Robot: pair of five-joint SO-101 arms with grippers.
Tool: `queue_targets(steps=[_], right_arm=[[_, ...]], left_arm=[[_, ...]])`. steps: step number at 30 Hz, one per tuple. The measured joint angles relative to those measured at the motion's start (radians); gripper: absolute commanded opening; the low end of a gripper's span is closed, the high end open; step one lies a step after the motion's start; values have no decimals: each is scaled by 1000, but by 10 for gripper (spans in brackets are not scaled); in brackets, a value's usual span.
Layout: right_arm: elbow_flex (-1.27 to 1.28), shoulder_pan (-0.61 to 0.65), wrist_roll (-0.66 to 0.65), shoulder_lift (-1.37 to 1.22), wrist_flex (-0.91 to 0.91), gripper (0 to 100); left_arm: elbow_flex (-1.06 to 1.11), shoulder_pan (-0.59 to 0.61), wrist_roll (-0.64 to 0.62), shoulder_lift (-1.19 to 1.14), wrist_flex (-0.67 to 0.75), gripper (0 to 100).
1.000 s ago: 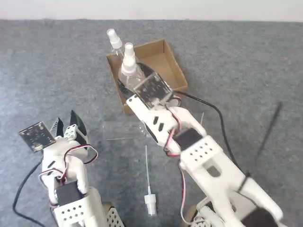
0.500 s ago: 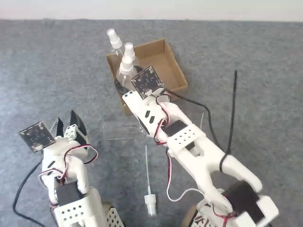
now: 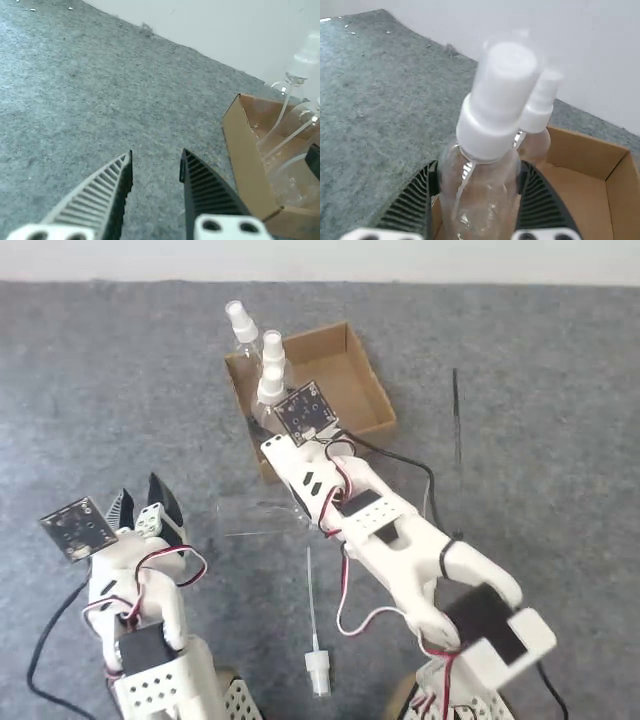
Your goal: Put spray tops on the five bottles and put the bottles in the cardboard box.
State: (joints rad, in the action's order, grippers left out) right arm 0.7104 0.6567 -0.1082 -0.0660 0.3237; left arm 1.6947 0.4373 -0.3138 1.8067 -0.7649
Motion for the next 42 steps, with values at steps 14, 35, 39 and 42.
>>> queue_targets(steps=[14, 35, 39, 42], right_arm=[[-51, 0, 3, -110, 0, 38], [-52, -2, 6, -133, 3, 107], [-52, 0, 6, -133, 3, 156], [-52, 0, 6, -133, 3, 159]], left_arm=[[0, 0, 0, 0, 0, 145], [0, 0, 0, 0, -6, 145], [0, 8, -2, 0, -6, 145], [0, 6, 0, 0, -6, 145]])
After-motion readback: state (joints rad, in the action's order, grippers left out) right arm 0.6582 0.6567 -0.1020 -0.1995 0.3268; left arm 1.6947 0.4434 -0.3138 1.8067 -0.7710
